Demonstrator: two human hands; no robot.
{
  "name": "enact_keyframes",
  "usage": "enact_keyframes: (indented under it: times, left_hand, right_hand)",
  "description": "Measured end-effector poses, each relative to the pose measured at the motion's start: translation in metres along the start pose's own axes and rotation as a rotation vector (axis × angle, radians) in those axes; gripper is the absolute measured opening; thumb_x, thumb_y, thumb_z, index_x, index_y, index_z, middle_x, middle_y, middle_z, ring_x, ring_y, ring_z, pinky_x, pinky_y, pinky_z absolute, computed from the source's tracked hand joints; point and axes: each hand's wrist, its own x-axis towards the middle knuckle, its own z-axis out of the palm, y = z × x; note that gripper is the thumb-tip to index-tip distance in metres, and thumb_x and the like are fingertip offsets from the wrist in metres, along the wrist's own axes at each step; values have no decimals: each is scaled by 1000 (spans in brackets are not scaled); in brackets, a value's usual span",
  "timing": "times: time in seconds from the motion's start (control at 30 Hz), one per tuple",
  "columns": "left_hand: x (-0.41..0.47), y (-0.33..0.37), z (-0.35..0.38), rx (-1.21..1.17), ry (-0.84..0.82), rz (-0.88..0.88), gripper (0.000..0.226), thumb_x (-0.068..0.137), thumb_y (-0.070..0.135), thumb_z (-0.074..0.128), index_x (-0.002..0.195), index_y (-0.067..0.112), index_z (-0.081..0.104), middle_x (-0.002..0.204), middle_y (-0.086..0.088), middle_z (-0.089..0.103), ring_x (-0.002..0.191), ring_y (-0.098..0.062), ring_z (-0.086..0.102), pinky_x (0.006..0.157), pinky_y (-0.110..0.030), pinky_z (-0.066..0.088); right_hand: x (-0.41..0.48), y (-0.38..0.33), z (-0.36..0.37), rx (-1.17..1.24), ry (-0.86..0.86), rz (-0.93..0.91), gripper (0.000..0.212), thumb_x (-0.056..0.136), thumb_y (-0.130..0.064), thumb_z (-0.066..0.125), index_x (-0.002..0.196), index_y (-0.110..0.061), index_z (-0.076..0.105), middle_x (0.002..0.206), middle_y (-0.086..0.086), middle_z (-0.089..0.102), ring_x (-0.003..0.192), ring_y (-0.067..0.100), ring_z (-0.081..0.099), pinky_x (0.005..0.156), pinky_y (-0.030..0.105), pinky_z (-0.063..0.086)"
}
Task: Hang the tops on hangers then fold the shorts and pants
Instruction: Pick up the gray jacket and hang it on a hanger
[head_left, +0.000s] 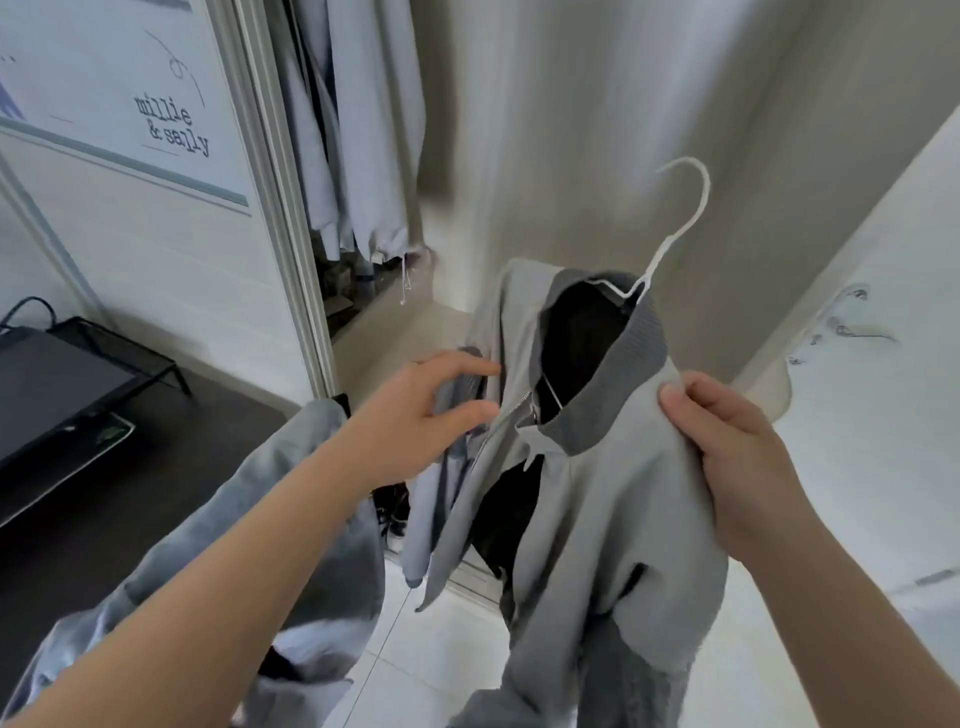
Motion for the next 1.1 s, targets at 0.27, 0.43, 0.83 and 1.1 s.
enact_keyframes:
  times: [0.27, 0.43, 0.83, 1.1]
  left_hand:
    - [52, 21, -51, -80, 48, 104, 34, 85, 54, 61, 117, 45, 64, 117, 30, 63, 116, 8, 54, 94, -20, 44]
    - [92, 29, -84, -49, 110, 189, 29, 87, 45, 71, 115, 39, 66, 112, 28, 65, 110, 16, 54, 86, -1, 37]
    - [228, 73, -179, 246, 381, 265, 30, 88, 45, 70, 100, 24, 52, 79, 6, 60, 69, -7, 57, 68, -33, 51]
    - [322, 104, -261, 523, 552, 272, 10, 95, 24, 52, 98, 17, 45, 82, -6, 62, 78, -28, 60, 71, -46, 53]
  right_hand:
    - [103, -46, 86, 41, 155, -166, 26, 101, -21, 58, 76, -15, 61, 73, 1, 55, 69, 13, 51, 65, 25, 44]
    - [178, -78, 131, 229, 130, -191, 29, 101, -22, 57, 74, -15, 48, 62, -1, 50, 56, 12, 49, 54, 22, 43]
    - [352, -240, 192, 249, 19, -638, 24, 100, -20, 56, 79, -18, 46, 70, -2, 49, 67, 14, 50, 66, 32, 43]
    - [454, -354, 210, 128, 93, -912, 36, 94, -22, 59, 67, -20, 36, 62, -3, 41, 62, 16, 44, 63, 33, 39]
